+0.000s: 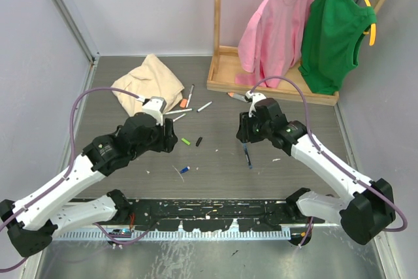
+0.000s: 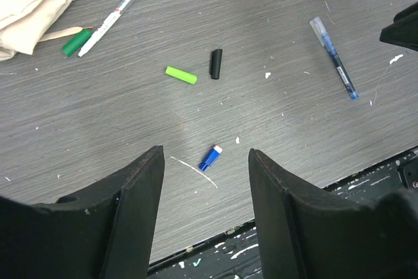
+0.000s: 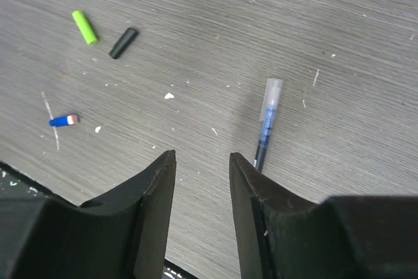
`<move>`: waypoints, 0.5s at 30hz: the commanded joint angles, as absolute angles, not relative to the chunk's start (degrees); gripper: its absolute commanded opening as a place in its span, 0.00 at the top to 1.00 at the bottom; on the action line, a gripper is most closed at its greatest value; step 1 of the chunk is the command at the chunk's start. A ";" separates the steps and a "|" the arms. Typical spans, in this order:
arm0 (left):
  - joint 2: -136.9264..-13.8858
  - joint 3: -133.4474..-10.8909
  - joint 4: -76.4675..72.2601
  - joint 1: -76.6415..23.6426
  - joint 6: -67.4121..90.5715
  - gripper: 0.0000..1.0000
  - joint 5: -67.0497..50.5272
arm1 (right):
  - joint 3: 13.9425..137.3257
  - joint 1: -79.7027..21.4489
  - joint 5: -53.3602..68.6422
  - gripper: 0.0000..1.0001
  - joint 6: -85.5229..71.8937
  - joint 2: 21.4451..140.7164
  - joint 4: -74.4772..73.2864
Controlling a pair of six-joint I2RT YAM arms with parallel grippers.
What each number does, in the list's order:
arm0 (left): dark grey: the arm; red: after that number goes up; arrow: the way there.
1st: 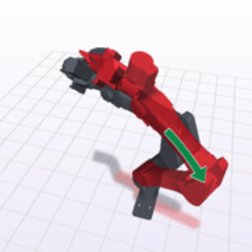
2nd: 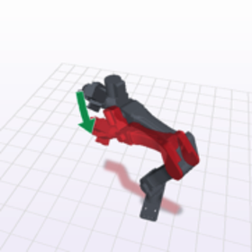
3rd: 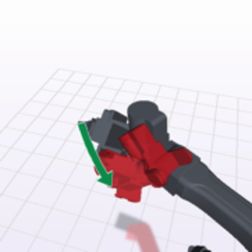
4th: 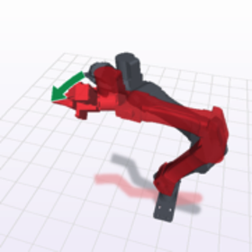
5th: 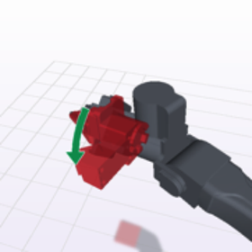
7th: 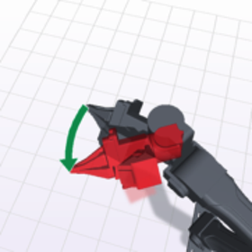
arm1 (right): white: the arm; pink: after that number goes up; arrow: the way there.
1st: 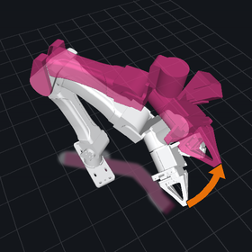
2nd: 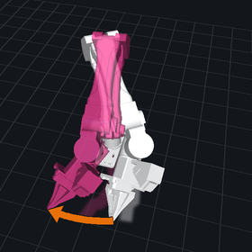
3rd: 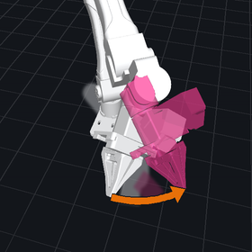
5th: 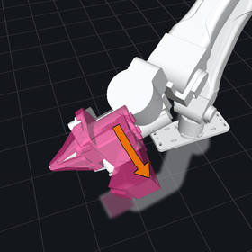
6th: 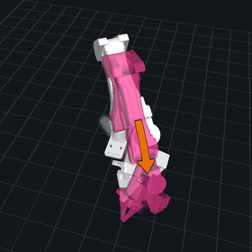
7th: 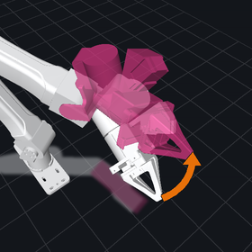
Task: Insert the pens into the pen caps
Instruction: Place the pen at the center of the board.
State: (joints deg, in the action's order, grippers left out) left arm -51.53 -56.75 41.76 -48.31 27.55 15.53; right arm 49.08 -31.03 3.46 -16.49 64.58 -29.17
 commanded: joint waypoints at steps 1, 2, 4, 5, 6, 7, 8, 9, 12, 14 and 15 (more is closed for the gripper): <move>-50.27 -57.23 39.62 -47.55 27.30 0.44 18.40 | 52.22 -30.86 8.96 0.55 -13.89 62.45 -26.58; -49.95 -57.24 39.78 -47.41 27.13 0.45 18.74 | 52.35 -30.89 9.61 0.55 -13.55 62.42 -26.32; -49.33 -57.13 40.41 -47.10 26.91 0.45 19.37 | 52.38 -30.85 10.61 0.55 -13.10 62.47 -25.54; -49.17 -57.13 40.69 -47.00 26.90 0.44 19.57 | 52.38 -30.85 11.03 0.55 -12.95 62.66 -25.08; -48.75 -57.05 41.00 -46.88 26.82 0.44 19.75 | 52.45 -30.85 11.54 0.55 -12.92 62.95 -24.71; -48.46 -56.92 41.26 -46.71 26.81 0.44 19.92 | 52.59 -30.87 12.08 0.54 -12.92 63.44 -24.41; -48.08 -56.70 41.49 -46.52 26.88 0.44 19.98 | 52.78 -30.85 12.65 0.54 -12.92 63.99 -24.19; -47.64 -56.51 41.81 -46.12 27.04 0.44 19.88 | 53.05 -30.85 13.18 0.54 -12.92 64.68 -24.09; -46.38 -55.96 42.79 -45.07 27.54 0.44 19.82 | 53.27 -30.86 14.61 0.54 -13.01 66.26 -23.07; -45.36 -55.74 43.87 -44.18 27.91 0.44 20.32 | 53.13 -30.94 14.89 0.54 -13.05 67.03 -21.78; -44.77 -55.65 44.48 -43.59 28.13 0.44 20.59 | 53.16 -30.94 14.75 0.54 -13.09 67.57 -21.11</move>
State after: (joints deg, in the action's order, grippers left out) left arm -47.16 -55.88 42.98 -45.28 27.64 18.65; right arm 50.68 -31.00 12.34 -13.72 66.32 -25.93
